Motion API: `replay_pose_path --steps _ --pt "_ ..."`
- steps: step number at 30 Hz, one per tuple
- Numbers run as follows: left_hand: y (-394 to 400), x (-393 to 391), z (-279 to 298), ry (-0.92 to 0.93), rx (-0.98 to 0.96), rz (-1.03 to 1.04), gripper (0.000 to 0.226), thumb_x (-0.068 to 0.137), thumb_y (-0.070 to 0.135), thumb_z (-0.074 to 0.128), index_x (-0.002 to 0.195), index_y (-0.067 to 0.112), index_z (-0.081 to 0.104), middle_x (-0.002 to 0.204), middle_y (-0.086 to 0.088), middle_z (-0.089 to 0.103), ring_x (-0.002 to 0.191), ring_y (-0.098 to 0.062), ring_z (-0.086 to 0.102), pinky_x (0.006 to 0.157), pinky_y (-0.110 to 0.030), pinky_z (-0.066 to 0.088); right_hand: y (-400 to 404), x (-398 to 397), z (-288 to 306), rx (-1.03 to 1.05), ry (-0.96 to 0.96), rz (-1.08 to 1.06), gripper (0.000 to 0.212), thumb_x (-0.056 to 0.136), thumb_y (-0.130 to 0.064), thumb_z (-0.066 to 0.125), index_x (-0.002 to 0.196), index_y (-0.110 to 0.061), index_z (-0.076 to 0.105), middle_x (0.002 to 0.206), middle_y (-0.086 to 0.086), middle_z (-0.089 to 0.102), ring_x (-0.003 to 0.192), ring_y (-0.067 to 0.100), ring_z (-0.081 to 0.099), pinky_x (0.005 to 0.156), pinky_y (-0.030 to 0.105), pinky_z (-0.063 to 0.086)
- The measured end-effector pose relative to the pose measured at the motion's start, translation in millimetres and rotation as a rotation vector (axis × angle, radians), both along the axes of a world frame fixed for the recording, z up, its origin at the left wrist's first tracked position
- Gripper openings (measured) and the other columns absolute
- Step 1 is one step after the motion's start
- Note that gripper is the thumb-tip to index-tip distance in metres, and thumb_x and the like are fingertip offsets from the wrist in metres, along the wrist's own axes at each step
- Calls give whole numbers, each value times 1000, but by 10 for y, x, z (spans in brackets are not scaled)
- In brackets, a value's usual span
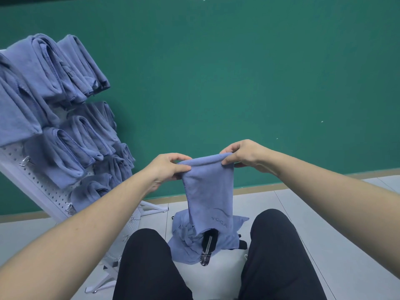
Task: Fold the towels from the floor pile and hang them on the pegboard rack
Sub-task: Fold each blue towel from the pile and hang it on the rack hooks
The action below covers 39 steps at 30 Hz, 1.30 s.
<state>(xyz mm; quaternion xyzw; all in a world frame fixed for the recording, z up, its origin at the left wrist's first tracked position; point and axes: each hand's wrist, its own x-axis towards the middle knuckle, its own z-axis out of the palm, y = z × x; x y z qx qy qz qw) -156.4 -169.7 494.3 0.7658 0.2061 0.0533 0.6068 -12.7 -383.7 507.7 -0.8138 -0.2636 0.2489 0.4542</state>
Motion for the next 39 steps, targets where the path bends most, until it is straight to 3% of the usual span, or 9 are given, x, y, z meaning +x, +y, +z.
replay_pose_path --steps 4,7,13,16,22,27,30,33,39 --pt "24 14 -12 77 167 -27 16 84 -2 74 93 10 77 85 -5 73 78 -15 67 77 -23 59 -6 -29 50 -177 -183 47 11 78 -20 83 88 -18 77 83 0 73 82 17 68 80 26 57" --pt "37 37 -41 132 334 -39 7 84 6 75 89 9 78 77 -1 70 73 -13 62 88 -32 57 3 -79 83 -302 -347 52 16 82 -32 79 90 -19 76 76 -5 65 71 11 56 60 22 45" --pt "16 18 -20 13 427 -4 10 95 22 64 85 23 66 83 8 63 80 -11 52 78 -27 42 -37 -99 -9 27 -163 40 15 94 -32 65 95 -17 62 96 -3 63 86 13 56 74 24 44" --pt "-29 39 -18 -102 312 52 10 97 28 61 90 22 63 88 8 62 82 -9 51 80 -26 40 25 -101 -59 166 -89 -57 25 97 -39 56 104 -15 59 107 2 64 97 16 60 91 33 50" --pt "-294 121 -33 -300 -18 234 19 92 41 59 92 22 59 89 6 62 82 -15 53 79 -35 44 183 -309 -55 246 -270 -236 30 107 -39 35 108 -9 38 89 1 52 79 19 50 65 31 36" --pt "-500 129 -59 -334 -149 397 18 102 33 51 91 20 58 88 6 61 76 -11 53 67 -27 42 204 -379 -8 316 -221 -276 45 90 -55 64 102 -14 50 89 -9 57 77 9 56 69 27 45" --pt "-585 82 -107 -365 30 458 17 104 32 46 97 18 54 88 7 54 76 -11 47 67 -22 39 189 -382 -30 314 -138 -199 43 79 -50 79 104 -22 60 99 -12 69 89 5 66 78 26 53" --pt "-631 31 -130 -425 143 413 11 102 34 53 106 24 55 92 14 59 78 1 56 69 -13 43 193 -385 -88 328 -148 -143 27 78 -40 82 99 -29 69 97 -15 75 90 1 70 82 27 56" --pt "-652 -13 -82 -418 -93 410 21 85 21 79 95 15 63 84 8 72 67 1 66 59 -15 50 219 -342 -154 348 -183 -230 32 81 -43 79 104 -25 65 101 -13 72 94 4 68 87 29 55"
